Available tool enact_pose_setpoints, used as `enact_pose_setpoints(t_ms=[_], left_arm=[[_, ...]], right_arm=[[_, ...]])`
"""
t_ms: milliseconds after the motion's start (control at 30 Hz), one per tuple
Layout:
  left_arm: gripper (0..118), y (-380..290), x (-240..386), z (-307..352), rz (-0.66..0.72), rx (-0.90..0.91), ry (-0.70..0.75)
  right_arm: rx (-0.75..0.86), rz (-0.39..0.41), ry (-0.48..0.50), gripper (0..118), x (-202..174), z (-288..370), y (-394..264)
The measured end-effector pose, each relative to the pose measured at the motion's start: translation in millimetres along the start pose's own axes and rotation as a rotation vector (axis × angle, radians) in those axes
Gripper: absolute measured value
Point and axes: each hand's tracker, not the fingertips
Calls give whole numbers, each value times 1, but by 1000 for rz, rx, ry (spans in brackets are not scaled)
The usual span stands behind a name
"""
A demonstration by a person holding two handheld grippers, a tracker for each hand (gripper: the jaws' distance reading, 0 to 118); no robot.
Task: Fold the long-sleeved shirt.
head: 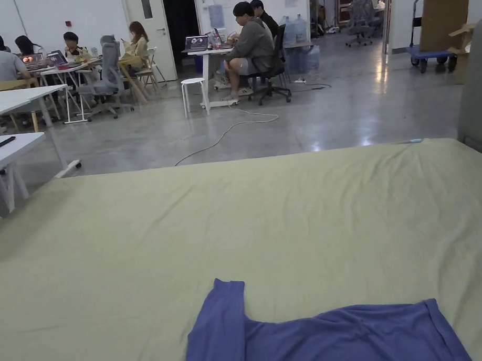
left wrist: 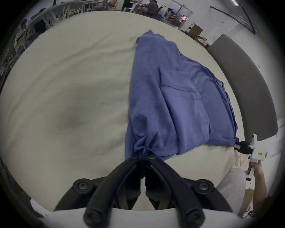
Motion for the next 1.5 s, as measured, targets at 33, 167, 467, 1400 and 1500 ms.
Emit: enact_pose_setpoints(t_ms=[33, 167, 467, 1400, 1500], left_arm=[[1, 1, 2, 0, -9, 0, 8], [87, 9, 12, 14, -31, -18, 31], [116, -19, 32, 106, 63, 207, -71], [112, 300, 70, -17, 41, 238, 92], [113, 333, 78, -78, 61, 174, 134]], right_arm=[[-13, -7, 4, 7, 2, 0, 3], [-71, -102, 67, 22, 16, 1, 11], [174, -159, -61, 110, 3, 117, 25], [54, -217, 56, 0, -36, 33, 9], [35, -221, 86, 0, -25, 24, 8]])
